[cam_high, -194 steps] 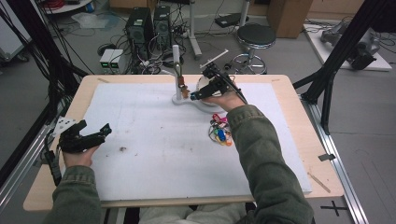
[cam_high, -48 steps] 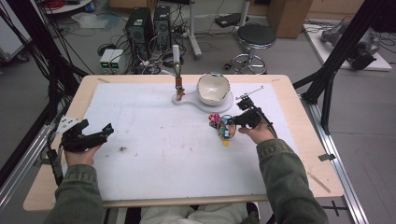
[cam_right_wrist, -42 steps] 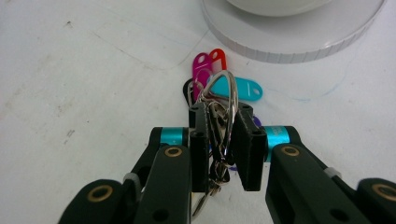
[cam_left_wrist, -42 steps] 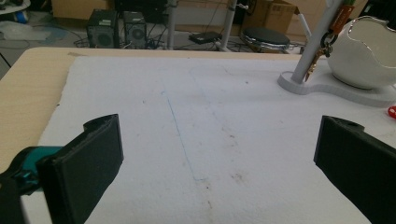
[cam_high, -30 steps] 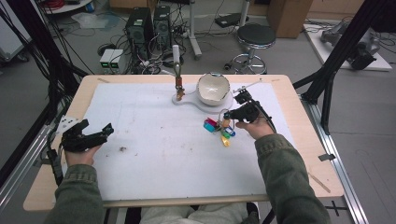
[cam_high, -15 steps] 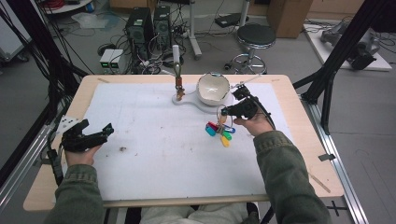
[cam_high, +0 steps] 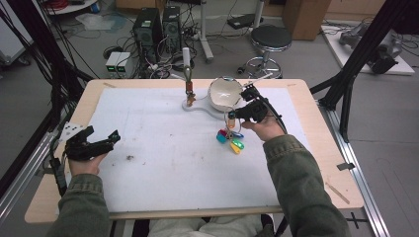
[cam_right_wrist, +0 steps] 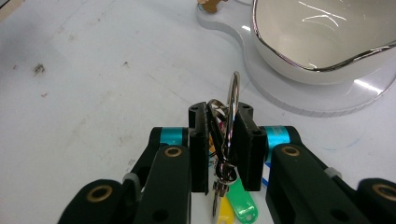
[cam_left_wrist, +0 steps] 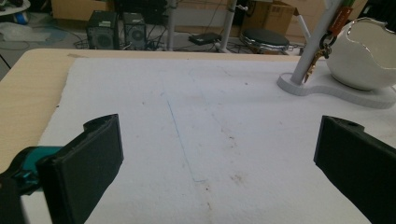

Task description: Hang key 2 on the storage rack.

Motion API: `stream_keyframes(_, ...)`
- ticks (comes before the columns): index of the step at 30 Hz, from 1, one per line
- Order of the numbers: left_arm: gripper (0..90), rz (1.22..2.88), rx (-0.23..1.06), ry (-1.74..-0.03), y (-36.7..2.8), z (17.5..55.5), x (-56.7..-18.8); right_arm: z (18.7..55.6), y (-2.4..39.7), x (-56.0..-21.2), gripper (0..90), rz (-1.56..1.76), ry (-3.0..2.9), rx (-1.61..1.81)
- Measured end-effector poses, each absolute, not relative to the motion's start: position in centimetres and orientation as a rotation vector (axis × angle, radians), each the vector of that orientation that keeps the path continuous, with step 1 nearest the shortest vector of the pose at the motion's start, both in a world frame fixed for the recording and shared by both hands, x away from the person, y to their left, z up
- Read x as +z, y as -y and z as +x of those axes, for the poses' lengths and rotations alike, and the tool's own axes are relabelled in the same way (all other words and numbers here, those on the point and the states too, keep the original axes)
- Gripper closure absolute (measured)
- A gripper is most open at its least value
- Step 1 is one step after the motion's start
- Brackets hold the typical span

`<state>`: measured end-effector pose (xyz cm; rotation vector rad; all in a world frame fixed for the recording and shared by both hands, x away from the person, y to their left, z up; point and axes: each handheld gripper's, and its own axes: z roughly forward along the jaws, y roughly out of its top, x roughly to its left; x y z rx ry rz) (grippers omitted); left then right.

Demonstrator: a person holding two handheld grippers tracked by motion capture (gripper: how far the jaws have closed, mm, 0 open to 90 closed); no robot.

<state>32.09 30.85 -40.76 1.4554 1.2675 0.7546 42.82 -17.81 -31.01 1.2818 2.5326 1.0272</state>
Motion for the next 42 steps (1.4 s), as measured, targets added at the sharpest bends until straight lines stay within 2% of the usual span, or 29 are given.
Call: stream_keyframes(42,1.8,1.453,0.747,-1.258,-30.8,32.3,-40.8,42.5,13.5,-26.3,77.6,1.229,-2.511,1.177)
